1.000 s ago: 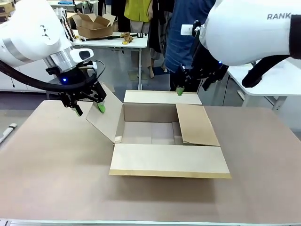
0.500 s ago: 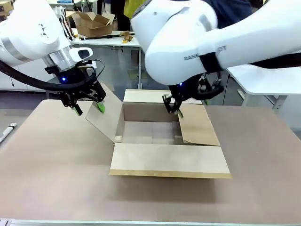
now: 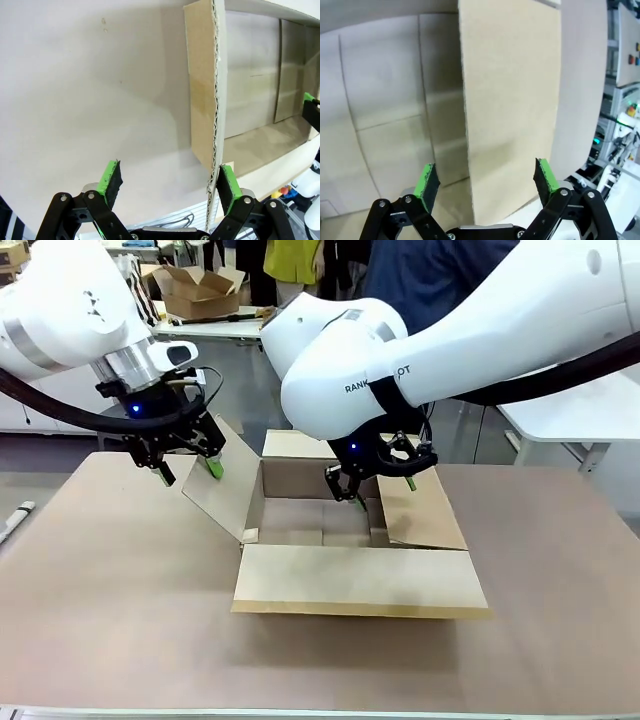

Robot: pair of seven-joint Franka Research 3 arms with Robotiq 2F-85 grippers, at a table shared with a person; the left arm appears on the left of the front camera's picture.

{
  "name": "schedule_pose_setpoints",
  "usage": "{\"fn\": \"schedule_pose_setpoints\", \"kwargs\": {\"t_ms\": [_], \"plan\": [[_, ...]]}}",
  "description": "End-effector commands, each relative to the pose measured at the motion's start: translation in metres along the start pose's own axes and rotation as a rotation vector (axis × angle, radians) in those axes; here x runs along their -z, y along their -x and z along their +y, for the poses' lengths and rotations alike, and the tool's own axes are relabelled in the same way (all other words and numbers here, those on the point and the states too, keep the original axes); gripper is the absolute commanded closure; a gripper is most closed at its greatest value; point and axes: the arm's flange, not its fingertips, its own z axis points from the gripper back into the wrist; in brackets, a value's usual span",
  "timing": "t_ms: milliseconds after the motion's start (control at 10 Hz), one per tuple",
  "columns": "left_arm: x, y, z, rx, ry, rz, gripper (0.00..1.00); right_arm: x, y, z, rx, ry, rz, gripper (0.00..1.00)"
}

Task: Pack the gift set into the box.
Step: Place both hands on the side flaps of the Package Box and spread them outward.

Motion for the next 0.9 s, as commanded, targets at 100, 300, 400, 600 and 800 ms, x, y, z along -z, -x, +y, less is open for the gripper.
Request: {"fn": "schedule_pose_setpoints", "kwargs": {"t_ms": [100, 300, 400, 600, 800], "plan": [[-0.003, 0.0, -0.001, -0.012, -0.024, -0.004, 0.0, 0.022, 0.0, -0.007, -0.015, -0.02, -0.077, 0.0], [-0.003, 0.0, -0.001, -0.012, -0.024, -0.004, 0.0, 0.028, -0.002, -0.012, -0.066, 0.039, -0.11, 0.0], [-0.003, 0.0, -0.001, -0.012, -0.024, -0.004, 0.0, 0.026, -0.002, -0.018, -0.089, 0.07, -0.138, 0.0], [-0.003, 0.0, -0.001, -0.012, -0.024, -0.004, 0.0, 0.019, -0.002, -0.03, -0.098, 0.097, -0.162, 0.0], [-0.003, 0.0, -0.001, -0.012, -0.024, -0.004, 0.0, 0.015, 0.001, -0.044, -0.107, 0.162, -0.158, 0.0]]}}
